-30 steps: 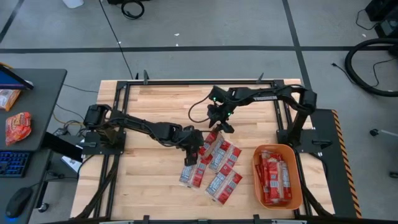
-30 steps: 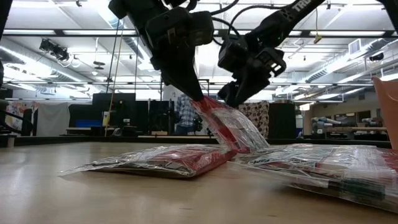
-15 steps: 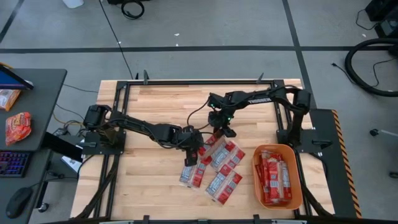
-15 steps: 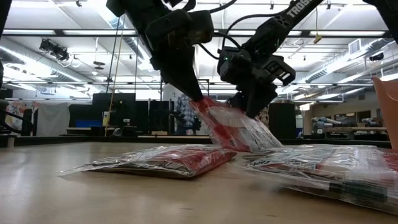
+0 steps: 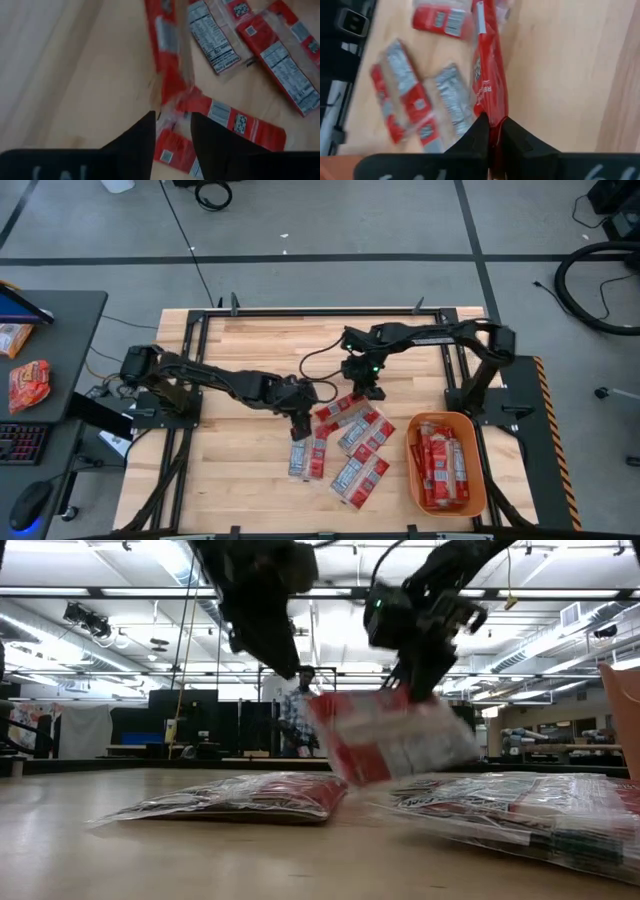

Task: Sort popcorn bags into baskets
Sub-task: Put the red popcorn bag into the orange bin, then put the left red popcorn bag into the orange bin

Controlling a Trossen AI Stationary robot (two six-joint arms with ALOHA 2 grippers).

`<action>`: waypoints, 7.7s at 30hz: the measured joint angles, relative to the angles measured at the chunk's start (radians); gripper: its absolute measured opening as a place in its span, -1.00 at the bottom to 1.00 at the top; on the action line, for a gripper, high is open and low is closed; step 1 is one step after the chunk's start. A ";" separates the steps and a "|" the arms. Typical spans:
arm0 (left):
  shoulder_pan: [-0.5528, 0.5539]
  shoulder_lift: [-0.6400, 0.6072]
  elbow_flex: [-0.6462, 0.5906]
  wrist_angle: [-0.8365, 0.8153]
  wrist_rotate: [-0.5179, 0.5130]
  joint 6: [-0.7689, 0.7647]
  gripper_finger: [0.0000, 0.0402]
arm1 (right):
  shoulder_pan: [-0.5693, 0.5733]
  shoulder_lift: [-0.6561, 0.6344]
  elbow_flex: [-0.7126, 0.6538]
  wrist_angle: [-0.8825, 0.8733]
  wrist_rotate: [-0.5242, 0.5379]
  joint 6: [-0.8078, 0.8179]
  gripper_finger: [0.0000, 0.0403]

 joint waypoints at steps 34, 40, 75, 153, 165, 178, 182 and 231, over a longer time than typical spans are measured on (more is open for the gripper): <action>0.070 -0.087 0.000 0.029 0.123 0.198 -0.20 | 0.527 -0.421 -0.156 -0.771 0.149 0.263 -0.55; 0.070 -0.084 0.000 0.034 0.168 0.201 -0.09 | 0.540 -0.419 -0.163 -0.651 0.163 0.287 -0.30; 0.061 -0.084 0.000 -0.092 0.191 0.280 -0.09 | 0.972 -0.426 -0.163 -0.312 0.674 1.955 -0.34; -0.113 0.114 0.000 -0.022 0.269 -0.198 -0.14 | 0.694 -0.468 -0.170 0.010 0.632 0.730 -0.55; -0.174 0.126 0.001 0.016 0.139 -0.325 -0.15 | 0.511 -0.242 -0.170 0.105 0.406 0.362 -0.38; -0.229 0.199 0.000 -0.054 0.084 -0.546 -0.15 | 0.491 -0.234 -0.173 0.104 0.409 0.375 -0.40; -0.242 0.196 -0.044 -0.078 0.146 -0.521 -0.15 | 0.489 -0.239 -0.232 0.215 0.395 0.364 -0.40; -0.216 0.190 -0.266 0.564 -0.021 -1.085 -0.18 | 0.517 0.195 -0.295 0.977 0.460 0.299 -0.40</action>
